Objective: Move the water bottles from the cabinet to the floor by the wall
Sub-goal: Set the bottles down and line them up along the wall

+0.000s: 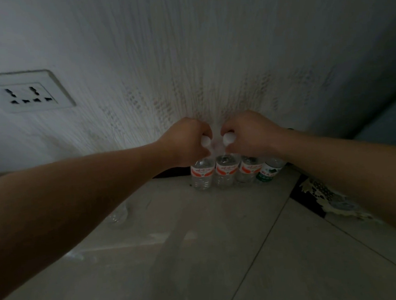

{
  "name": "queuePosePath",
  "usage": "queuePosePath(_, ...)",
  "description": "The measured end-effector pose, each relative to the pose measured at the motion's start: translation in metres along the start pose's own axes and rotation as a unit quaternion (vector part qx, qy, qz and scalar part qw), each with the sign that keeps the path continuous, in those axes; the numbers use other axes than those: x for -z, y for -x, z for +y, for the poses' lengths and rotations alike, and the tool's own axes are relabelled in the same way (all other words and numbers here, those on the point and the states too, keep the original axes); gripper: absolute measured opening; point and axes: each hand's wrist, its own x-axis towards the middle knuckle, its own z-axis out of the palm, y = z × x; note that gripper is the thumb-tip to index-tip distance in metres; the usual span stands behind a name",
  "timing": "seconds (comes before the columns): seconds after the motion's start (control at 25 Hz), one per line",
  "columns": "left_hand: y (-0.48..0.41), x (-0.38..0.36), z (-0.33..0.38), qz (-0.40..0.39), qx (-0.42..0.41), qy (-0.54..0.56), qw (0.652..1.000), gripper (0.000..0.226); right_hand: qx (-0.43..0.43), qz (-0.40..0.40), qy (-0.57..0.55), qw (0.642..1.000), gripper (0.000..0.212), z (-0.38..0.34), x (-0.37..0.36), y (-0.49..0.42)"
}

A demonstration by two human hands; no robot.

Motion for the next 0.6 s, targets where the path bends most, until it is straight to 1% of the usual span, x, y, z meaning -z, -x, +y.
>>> queuePosePath(0.28, -0.0001, -0.0023, -0.0017, -0.003, -0.01, 0.006, 1.0, 0.028, -0.008, -0.002, -0.019, 1.0, 0.033, 0.0026, -0.0024, 0.0013)
queuePosePath(0.6, 0.0002, -0.0022, -0.0007, 0.002, -0.009, 0.02, 1.0, 0.037, -0.021, -0.016, -0.024, 0.999, 0.037, 0.0045, -0.0035, 0.0022)
